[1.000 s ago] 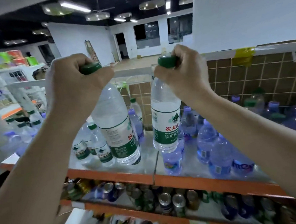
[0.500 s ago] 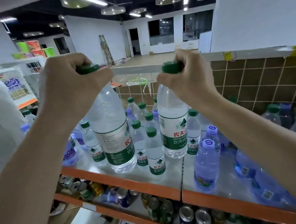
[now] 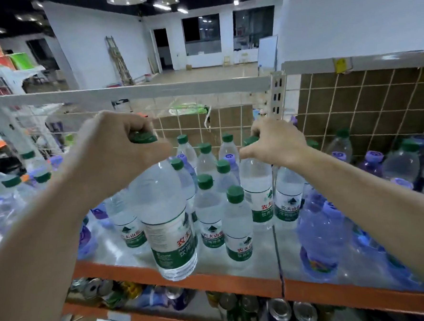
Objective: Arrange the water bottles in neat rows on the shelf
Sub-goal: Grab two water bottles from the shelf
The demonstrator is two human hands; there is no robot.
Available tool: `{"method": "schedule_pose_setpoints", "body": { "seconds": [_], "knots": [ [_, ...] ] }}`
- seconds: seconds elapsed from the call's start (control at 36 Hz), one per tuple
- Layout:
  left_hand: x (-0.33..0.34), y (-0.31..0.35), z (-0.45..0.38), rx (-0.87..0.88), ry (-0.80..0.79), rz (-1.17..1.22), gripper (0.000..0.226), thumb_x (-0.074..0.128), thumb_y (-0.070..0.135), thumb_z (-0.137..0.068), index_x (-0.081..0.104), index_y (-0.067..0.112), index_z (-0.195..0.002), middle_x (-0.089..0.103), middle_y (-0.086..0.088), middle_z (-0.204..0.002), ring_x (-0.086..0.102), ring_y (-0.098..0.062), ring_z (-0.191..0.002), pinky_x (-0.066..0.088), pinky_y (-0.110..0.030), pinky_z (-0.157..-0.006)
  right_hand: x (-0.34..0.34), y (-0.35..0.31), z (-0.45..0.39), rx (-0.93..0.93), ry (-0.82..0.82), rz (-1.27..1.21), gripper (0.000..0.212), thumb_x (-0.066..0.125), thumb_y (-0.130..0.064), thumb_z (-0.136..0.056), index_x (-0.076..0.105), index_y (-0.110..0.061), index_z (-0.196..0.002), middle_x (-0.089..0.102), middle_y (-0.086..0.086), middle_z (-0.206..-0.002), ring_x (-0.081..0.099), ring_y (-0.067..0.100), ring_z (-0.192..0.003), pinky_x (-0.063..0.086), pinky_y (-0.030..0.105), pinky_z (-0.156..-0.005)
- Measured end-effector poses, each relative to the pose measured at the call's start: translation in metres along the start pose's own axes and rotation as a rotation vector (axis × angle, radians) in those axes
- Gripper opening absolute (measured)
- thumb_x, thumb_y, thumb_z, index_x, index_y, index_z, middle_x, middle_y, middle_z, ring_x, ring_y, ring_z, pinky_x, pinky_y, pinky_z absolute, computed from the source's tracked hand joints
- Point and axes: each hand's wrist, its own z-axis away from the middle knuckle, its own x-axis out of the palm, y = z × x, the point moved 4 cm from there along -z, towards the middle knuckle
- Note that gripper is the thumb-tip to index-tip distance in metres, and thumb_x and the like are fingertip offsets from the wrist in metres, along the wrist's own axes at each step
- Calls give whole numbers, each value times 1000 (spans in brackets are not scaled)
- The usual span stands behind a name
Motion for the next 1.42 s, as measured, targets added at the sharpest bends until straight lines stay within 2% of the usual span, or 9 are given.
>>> {"method": "schedule_pose_setpoints", "body": {
  "seconds": [0.11, 0.28, 0.44, 0.53, 0.67, 0.78, 0.92, 1.08, 1.42],
  "knots": [
    [7, -31, -2, 29, -125, -12, 34, 67, 45, -57, 60, 13, -62, 49, -7, -54, 37, -13, -44, 45, -36, -48, 25, 2, -5, 116, -50, 47, 38, 74, -41, -73, 46, -15, -69, 49, 1, -65, 48, 18, -61, 34, 28, -52],
    [6, -71, 3, 109, -304, 15, 23, 71, 28, -66, 55, 13, -60, 42, 6, -48, 34, -8, -45, 30, -16, -46, 54, 3, -4, 295, -125, 136, 33, 74, -43, -74, 56, -16, -78, 59, 1, -69, 54, 16, -62, 38, 26, -53],
    [-4, -105, 6, 179, -447, 86, 26, 73, 22, -66, 51, 9, -62, 41, 6, -50, 29, -9, -45, 29, -17, -42, 56, 2, 3, 469, -148, 173, 28, 69, -43, -76, 59, -17, -81, 68, 1, -70, 67, 19, -66, 50, 28, -61],
    [-10, -120, 10, 155, -512, 110, 28, 74, 20, -67, 50, 7, -63, 43, 2, -52, 31, -10, -44, 38, -30, -40, 54, 1, 5, 548, -188, 265, 42, 63, -50, -77, 61, -16, -101, 69, 4, -91, 67, 25, -85, 54, 38, -80],
    [-23, -146, 10, 99, -619, 117, 36, 64, 46, -50, 56, 14, -64, 57, -8, -59, 49, -16, -44, 51, -42, -45, 50, -13, 6, 635, -252, 400, 48, 57, -51, -82, 61, -16, -114, 63, 9, -114, 59, 31, -103, 46, 40, -85],
    [-34, -158, 8, 155, -591, 36, 33, 67, 43, -54, 55, 15, -65, 57, -7, -61, 42, -8, -45, 43, -31, -49, 50, -26, 3, 631, -276, 391, 37, 61, -33, -86, 61, -8, -113, 60, 10, -94, 61, 32, -94, 53, 44, -88],
    [-43, -178, 2, 104, -571, 22, 29, 73, 36, -59, 53, 15, -62, 48, 0, -51, 39, -12, -44, 35, -26, -52, 54, -35, 5, 626, -338, 421, 35, 56, -10, -95, 54, 3, -127, 58, 18, -112, 60, 31, -102, 52, 36, -93],
    [-46, -204, -6, 39, -522, -73, 26, 77, 28, -67, 56, 12, -62, 49, 4, -49, 36, -8, -38, 35, -21, -42, 54, -33, 4, 636, -363, 434, 33, 61, -13, -91, 58, 0, -121, 61, 17, -100, 67, 29, -85, 58, 40, -81],
    [-34, -241, -10, 35, -577, -580, 29, 59, 53, -81, 47, 28, -77, 58, 8, -75, 55, -13, -69, 45, -30, -60, 60, -30, -6, 626, -384, 522, 32, 62, -23, -85, 59, -9, -114, 61, 10, -102, 64, 29, -87, 55, 44, -88]
  ]
}}
